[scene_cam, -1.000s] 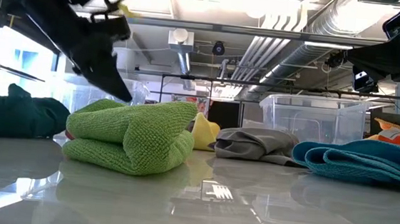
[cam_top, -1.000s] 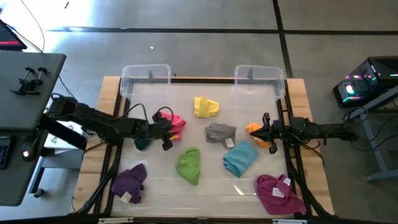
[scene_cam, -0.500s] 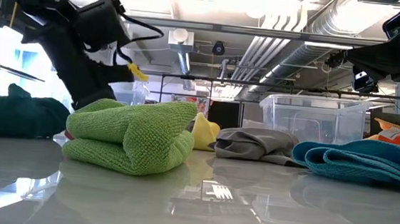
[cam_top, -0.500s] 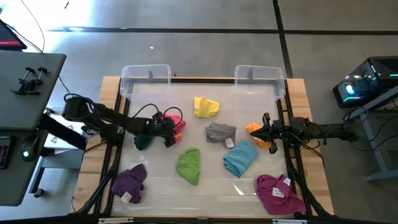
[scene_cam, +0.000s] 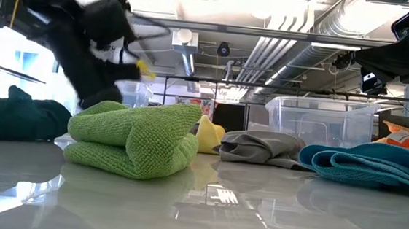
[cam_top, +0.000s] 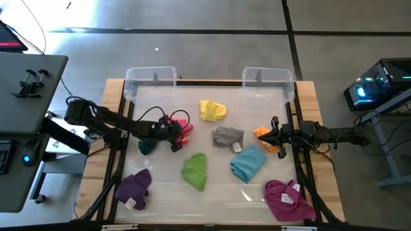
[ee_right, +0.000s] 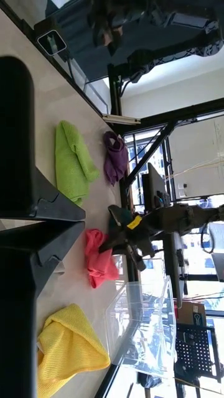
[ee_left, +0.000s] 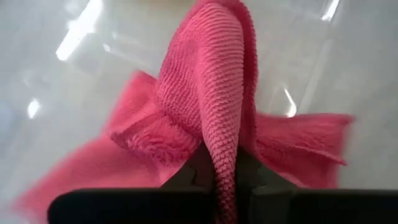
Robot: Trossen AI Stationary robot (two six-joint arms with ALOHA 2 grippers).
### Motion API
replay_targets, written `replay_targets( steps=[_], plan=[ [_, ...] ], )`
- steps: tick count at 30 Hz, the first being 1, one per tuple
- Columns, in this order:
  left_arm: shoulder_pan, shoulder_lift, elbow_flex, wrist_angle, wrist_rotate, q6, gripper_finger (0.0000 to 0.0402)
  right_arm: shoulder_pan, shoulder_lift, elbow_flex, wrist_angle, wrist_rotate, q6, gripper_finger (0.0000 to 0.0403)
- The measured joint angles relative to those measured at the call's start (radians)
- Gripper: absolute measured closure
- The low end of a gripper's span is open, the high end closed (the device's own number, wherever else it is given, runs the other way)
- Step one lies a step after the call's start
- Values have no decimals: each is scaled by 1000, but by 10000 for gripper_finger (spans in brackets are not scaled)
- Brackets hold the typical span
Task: Sort towels by color in basket
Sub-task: Put the pink microfiber cloth into the left transparent bin
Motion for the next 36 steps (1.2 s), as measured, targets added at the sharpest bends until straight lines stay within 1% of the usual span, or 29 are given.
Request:
replay_targets(
  steps=[2, 6, 11, 13, 16, 19, 23, 25, 27, 29, 32, 36],
  plan=[
    [-21, -31, 46, -58, -54, 33, 398, 0, 0, 0, 0, 0, 0, 401],
    [-60, -95, 165, -242, -157, 77, 400, 0, 0, 0, 0, 0, 0, 401],
    [-83, -188, 317, -398, -281, 138, 401, 0, 0, 0, 0, 0, 0, 401],
    [-76, -226, 365, -426, -334, 182, 401, 0, 0, 0, 0, 0, 0, 401],
    [-44, -282, 403, -454, -445, 275, 401, 0, 0, 0, 0, 0, 0, 401],
    [23, -340, 414, -474, -488, 336, 401, 0, 0, 0, 0, 0, 0, 401],
    [161, -418, 416, -509, -477, 344, 401, 0, 0, 0, 0, 0, 0, 401],
    [242, -440, 416, -518, -437, 339, 401, 0, 0, 0, 0, 0, 0, 401],
    [326, -454, 416, -516, -373, 347, 401, 0, 0, 0, 0, 0, 0, 401],
    [411, -455, 416, -517, -285, 358, 401, 0, 0, 0, 0, 0, 0, 401],
    [535, -434, 416, -545, -162, 351, 401, 0, 0, 0, 0, 0, 0, 401],
    [677, -387, 416, -602, -92, 347, 401, 0, 0, 0, 0, 0, 0, 401]
  ],
)
